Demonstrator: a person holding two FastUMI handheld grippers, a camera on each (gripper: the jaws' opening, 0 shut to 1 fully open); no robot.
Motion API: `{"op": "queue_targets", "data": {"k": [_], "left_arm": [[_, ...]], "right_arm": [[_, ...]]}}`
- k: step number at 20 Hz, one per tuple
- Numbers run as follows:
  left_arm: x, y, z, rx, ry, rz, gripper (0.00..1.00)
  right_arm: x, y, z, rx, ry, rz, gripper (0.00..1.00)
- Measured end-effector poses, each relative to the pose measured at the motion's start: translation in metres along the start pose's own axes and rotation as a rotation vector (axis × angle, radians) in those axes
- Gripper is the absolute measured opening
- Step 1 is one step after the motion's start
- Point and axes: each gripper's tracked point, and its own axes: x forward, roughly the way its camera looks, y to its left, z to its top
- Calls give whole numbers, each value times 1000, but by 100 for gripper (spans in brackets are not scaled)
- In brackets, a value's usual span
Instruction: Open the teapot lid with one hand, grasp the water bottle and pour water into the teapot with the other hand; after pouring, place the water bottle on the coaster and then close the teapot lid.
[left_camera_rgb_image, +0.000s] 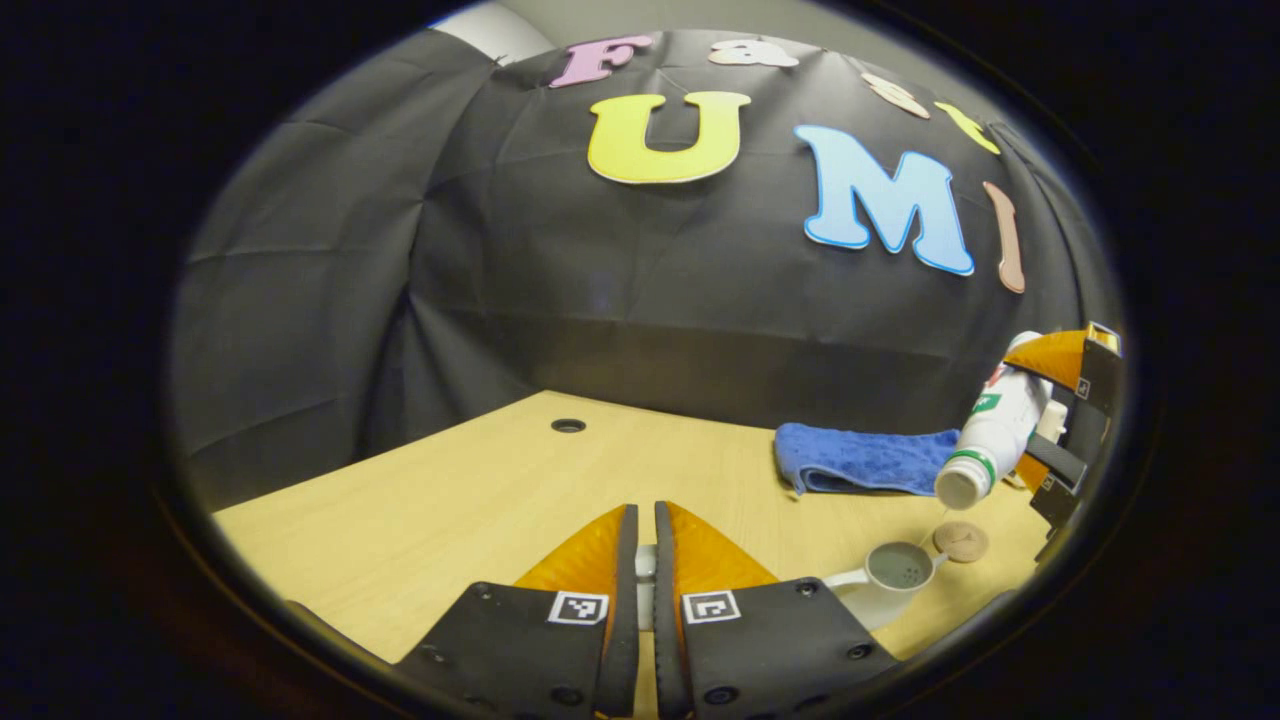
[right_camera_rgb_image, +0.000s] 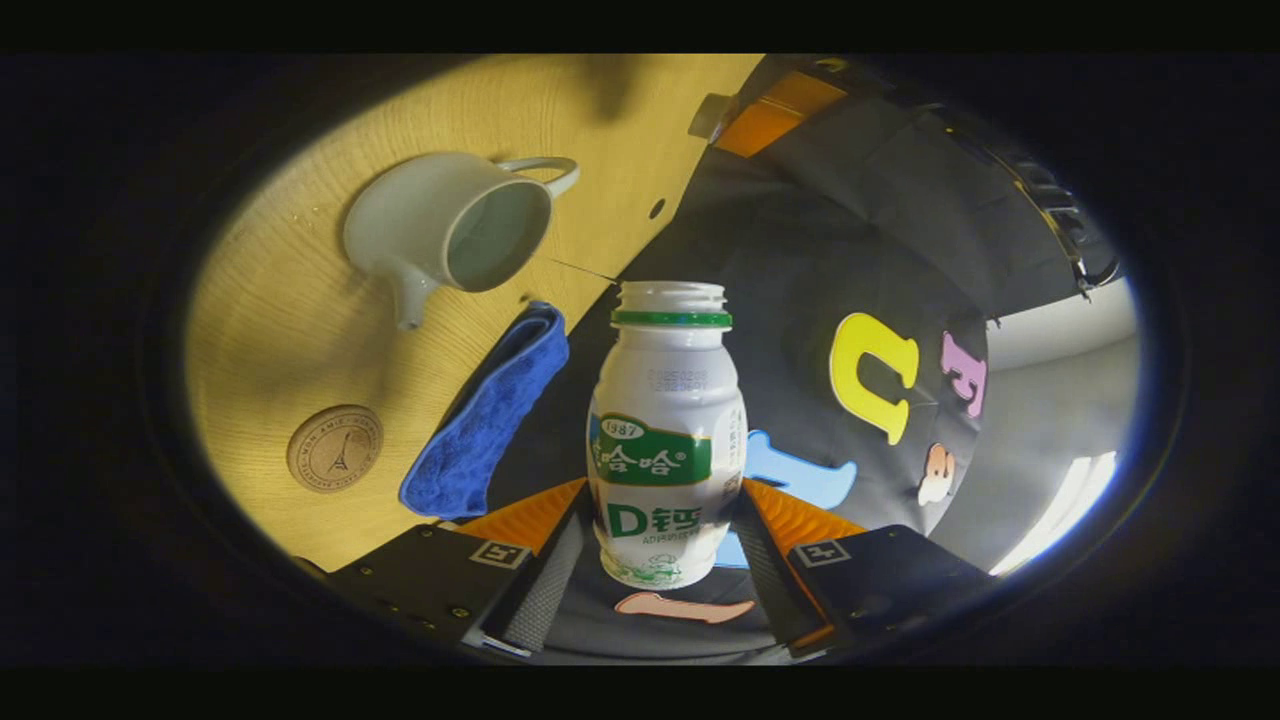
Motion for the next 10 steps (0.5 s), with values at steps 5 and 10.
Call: {"op": "queue_targets", "data": {"k": [5, 10], "left_arm": [[1, 2, -1, -5, 2, 3, 13], [1, -1, 0, -16, -2, -7, 13]], "right_arm": [[-3, -2, 1, 4, -7, -12, 81], [-11, 31, -2, 231, 29, 68, 81]]}}
